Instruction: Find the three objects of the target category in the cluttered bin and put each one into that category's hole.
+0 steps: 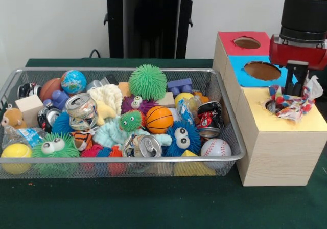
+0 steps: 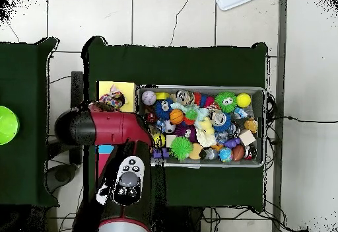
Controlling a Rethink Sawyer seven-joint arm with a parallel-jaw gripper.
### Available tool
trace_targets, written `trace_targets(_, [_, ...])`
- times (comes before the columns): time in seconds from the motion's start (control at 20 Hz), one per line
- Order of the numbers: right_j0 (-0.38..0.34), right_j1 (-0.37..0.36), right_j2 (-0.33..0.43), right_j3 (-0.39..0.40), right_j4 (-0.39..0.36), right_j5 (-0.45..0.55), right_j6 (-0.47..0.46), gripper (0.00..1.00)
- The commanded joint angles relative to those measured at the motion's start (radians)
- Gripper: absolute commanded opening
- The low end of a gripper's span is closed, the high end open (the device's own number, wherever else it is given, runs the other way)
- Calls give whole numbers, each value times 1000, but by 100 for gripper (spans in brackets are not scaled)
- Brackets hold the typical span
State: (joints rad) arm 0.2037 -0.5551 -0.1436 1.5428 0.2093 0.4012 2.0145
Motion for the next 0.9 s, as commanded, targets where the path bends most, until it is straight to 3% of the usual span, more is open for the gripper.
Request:
trace_targets(0.05, [24, 120, -6, 0, -7, -83, 193, 0])
trace_targets(0.9, [64, 174, -131, -42, -43, -153, 148, 0])
